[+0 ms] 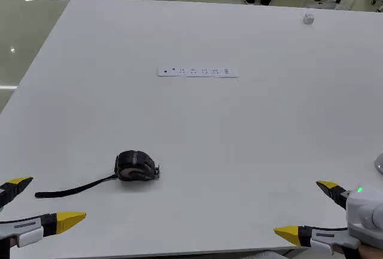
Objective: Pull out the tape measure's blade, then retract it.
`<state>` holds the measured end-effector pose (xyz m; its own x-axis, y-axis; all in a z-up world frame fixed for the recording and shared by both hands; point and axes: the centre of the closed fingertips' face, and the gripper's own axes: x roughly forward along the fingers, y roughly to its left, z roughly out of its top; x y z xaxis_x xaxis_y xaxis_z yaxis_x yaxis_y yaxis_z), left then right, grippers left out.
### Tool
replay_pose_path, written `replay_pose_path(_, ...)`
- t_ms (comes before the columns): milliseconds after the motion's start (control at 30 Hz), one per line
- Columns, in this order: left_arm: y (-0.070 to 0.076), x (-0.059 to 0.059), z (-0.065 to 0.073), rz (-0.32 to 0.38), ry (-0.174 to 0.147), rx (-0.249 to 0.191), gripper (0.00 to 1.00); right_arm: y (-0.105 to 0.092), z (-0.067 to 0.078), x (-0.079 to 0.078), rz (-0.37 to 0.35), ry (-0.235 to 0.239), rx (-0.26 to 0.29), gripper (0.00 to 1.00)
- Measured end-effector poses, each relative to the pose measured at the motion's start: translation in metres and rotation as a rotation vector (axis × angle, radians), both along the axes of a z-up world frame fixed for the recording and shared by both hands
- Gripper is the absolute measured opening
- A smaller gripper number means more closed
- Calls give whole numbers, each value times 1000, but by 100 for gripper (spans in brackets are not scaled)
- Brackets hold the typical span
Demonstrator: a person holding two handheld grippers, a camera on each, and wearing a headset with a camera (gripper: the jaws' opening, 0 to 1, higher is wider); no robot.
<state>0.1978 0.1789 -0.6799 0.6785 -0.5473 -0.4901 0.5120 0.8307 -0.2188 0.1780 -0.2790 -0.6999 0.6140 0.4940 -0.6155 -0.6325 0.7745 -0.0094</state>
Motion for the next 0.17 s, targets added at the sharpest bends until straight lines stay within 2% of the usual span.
replay_pose_path(167, 0, 0, -1, -5, 3, 4, 100, -2, -1, -1, -8, 0, 1, 100)
